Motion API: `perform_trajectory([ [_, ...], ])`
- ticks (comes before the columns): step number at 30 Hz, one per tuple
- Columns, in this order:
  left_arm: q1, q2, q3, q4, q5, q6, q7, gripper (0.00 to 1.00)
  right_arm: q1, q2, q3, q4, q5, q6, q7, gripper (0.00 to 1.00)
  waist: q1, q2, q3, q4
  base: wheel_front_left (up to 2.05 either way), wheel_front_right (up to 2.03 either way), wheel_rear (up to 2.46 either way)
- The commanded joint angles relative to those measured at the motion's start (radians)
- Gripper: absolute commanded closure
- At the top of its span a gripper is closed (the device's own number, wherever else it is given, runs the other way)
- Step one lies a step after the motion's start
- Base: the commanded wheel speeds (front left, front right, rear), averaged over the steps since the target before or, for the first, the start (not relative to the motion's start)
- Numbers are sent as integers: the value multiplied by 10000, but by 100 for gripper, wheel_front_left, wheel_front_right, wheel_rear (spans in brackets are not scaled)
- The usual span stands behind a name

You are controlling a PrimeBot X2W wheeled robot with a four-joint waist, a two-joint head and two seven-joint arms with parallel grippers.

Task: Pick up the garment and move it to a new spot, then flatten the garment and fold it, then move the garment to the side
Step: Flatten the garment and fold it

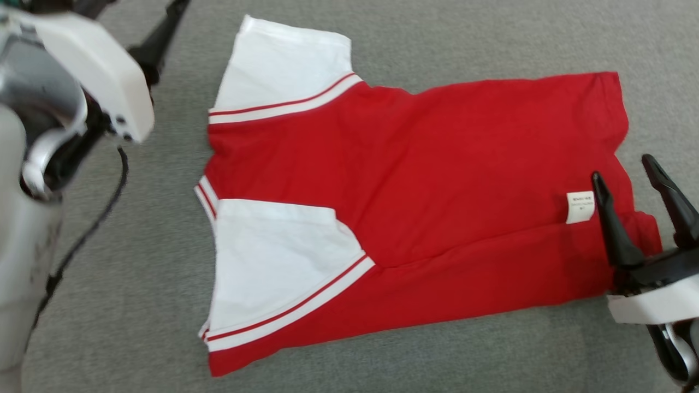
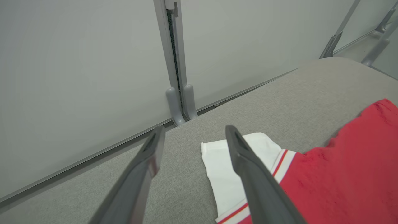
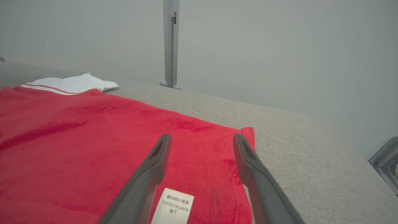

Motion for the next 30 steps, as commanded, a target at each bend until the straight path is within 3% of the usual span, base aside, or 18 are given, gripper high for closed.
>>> perform_trajectory([
  [1,-480,0,-191,527,-128,-74,366,0,-240,112,91,-23,39,-7,-13,0,0,0,512,-585,0,0,0],
  [7,-1972,271,-1018,2149,-189,-170,1481,0,-647,454,341,137,131,-7,-15,0,0,0,933,-1265,0,0,0],
  [15,-2856,670,-1568,4120,-40,-178,1695,0,-755,917,481,248,117,-7,-13,0,0,0,1243,-2082,0,0,0],
  [30,-3386,1083,-2141,5421,-12,-117,2121,0,-981,1161,709,400,168,-7,-15,0,0,0,1500,-2589,0,0,0],
])
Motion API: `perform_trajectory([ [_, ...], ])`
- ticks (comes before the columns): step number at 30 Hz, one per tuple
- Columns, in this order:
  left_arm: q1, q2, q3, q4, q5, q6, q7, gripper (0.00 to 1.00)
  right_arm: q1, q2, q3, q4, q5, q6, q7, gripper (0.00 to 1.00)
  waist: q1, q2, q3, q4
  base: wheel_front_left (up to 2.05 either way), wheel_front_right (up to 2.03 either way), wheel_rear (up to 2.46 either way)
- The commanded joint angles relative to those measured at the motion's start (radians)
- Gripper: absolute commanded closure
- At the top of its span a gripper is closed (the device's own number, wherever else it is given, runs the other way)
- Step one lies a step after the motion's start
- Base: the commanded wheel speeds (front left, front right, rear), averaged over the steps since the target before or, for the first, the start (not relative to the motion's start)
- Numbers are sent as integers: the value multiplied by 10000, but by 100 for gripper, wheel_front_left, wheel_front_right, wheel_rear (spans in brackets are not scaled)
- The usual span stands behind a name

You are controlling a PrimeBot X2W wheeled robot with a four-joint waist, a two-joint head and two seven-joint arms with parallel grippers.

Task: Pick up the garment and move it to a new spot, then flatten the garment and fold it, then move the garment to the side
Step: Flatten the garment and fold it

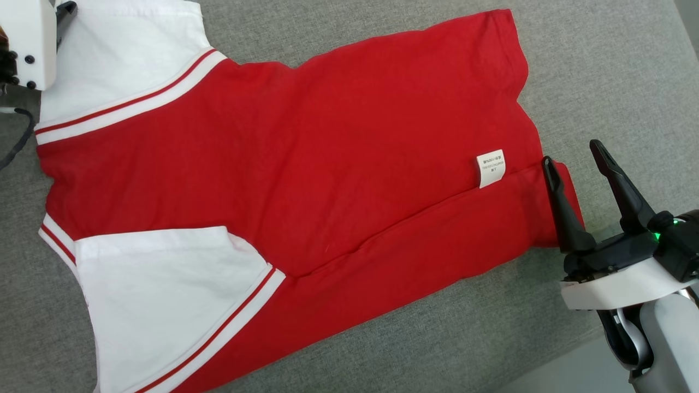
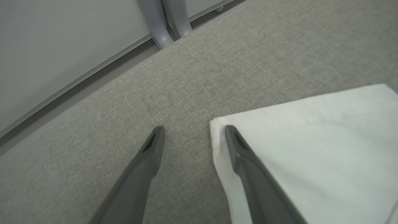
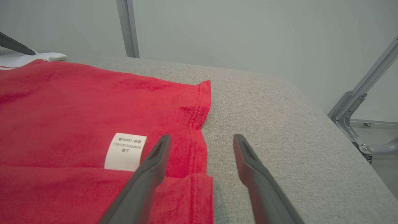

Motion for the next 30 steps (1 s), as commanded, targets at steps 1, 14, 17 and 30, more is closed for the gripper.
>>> perform_trajectory([
  [1,-110,40,-56,117,23,39,106,2,-122,38,10,27,54,-7,-15,0,0,-1,53,-30,0,0,0],
  [14,79,357,-944,-634,-984,-7,622,100,-581,191,375,830,1180,-7,-13,0,0,-1,-48,-224,0,0,0],
  [17,164,611,-1191,-904,-1173,-6,176,100,-1545,-297,1272,1870,2175,-7,341,0,0,-1,-293,-243,0,0,0],
  [30,344,997,-2106,-1828,-2176,-8,-407,100,-6113,-1037,2683,4394,5024,-6,7034,0,0,-1,-1011,421,0,0,0],
])
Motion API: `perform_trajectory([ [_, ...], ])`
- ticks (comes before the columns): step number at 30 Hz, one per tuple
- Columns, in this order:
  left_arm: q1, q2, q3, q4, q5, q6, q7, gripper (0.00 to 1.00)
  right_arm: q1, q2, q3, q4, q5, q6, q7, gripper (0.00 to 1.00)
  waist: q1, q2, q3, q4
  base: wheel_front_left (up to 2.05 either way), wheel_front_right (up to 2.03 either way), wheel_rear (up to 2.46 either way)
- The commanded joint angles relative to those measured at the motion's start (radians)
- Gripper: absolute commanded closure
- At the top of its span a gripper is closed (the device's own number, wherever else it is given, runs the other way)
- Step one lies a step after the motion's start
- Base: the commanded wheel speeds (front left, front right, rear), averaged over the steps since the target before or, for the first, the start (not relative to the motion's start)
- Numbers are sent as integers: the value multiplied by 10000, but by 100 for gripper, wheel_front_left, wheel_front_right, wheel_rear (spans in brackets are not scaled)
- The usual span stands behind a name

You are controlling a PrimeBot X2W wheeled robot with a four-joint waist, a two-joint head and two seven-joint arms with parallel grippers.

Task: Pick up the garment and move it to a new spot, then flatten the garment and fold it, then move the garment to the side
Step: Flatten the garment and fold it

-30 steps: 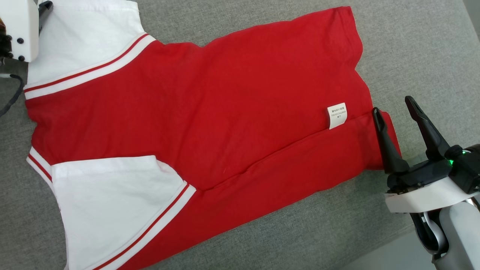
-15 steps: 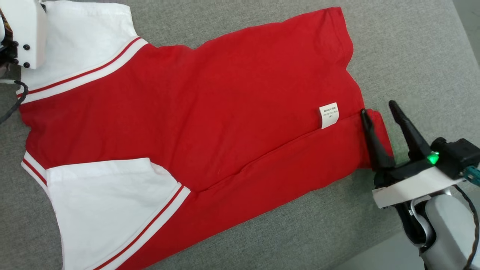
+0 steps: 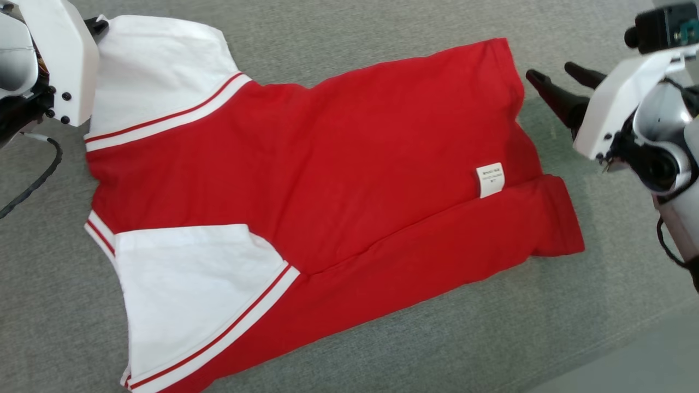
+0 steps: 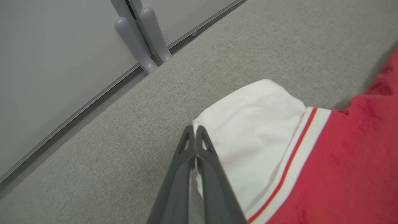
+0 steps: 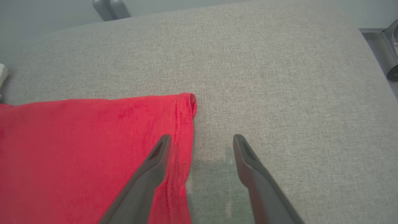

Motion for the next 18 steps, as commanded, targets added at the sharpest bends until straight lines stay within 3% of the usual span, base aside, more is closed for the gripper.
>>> perform_trajectory([
  [1,-29,72,-82,-86,-64,-4,-43,100,-204,29,64,213,6,-4,165,0,0,0,-1,164,0,0,0],
  [15,-622,203,-826,-747,-361,-3,-160,100,-2102,666,761,2518,-299,-4,502,0,0,0,397,960,0,0,0],
  [16,-658,189,-864,-747,-380,-3,-183,100,-2187,683,808,2637,-286,-4,477,3,0,0,406,1001,0,0,0],
  [17,-681,181,-911,-736,-389,-3,-189,100,-2251,700,851,2727,-268,-4,450,20,0,0,410,1035,0,0,0],
  [18,-689,171,-942,-725,-396,-4,-221,100,-2304,710,914,2799,-256,-4,442,52,0,0,412,1064,0,0,0],
])
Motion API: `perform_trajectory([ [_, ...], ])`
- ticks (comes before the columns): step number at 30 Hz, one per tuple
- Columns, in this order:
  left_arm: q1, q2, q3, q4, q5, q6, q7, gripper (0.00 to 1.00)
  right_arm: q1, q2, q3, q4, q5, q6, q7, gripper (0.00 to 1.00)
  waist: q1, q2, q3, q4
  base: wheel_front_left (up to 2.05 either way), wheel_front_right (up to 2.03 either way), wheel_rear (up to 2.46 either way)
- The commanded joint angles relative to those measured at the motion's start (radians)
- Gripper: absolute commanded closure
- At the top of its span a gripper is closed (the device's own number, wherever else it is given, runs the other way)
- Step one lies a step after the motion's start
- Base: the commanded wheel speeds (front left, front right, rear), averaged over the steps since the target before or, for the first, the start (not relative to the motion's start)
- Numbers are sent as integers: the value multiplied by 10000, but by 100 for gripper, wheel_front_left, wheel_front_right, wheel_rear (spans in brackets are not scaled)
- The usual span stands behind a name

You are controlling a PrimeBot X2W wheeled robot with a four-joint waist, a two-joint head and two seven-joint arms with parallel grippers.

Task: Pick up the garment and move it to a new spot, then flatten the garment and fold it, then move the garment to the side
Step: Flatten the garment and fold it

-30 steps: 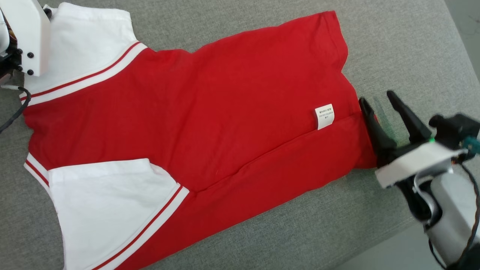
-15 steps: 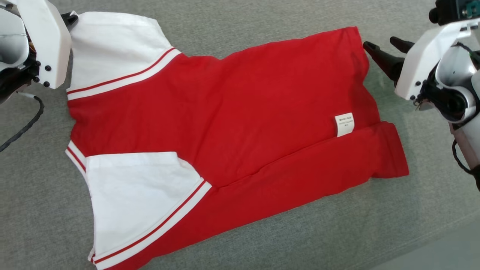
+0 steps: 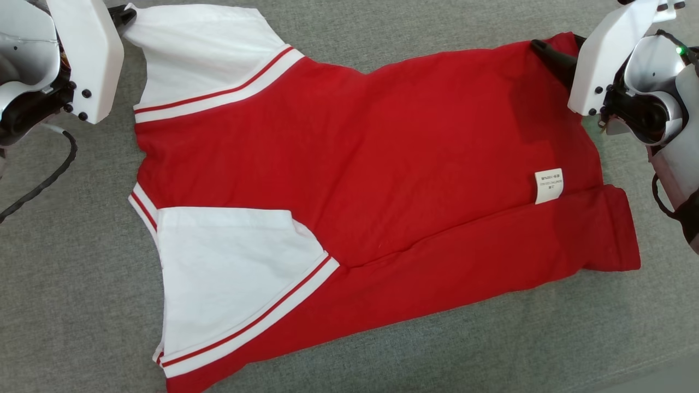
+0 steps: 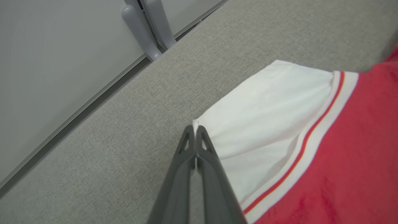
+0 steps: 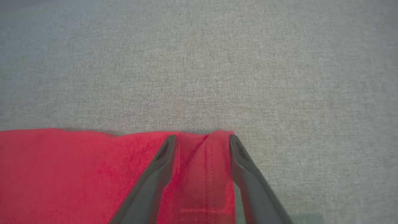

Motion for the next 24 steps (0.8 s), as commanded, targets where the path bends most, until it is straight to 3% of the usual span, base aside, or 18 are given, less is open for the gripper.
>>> perform_trajectory([
  [1,-164,12,-21,22,-50,-2,-88,100,-135,-9,89,98,1,-4,-65,64,0,0,8,51,0,0,0],
  [2,-168,7,-55,41,-53,0,-110,100,-190,-25,141,166,22,-4,-100,78,0,0,12,76,0,0,0],
  [3,-180,10,-83,48,-55,0,-151,100,-245,-50,194,223,37,-4,-161,100,0,0,18,97,0,0,0],
  [9,-424,137,-285,-74,80,0,-863,100,-573,-242,441,352,-9,-4,-899,100,0,0,50,144,0,0,0],
  [19,-1094,293,-516,170,726,4,-3375,100,-999,-504,323,741,119,-4,-2873,100,0,0,-114,293,0,0,0],
  [24,-1112,155,-767,426,557,4,-4168,100,-853,-694,436,847,472,-4,-3235,100,0,0,-386,482,0,0,0],
])
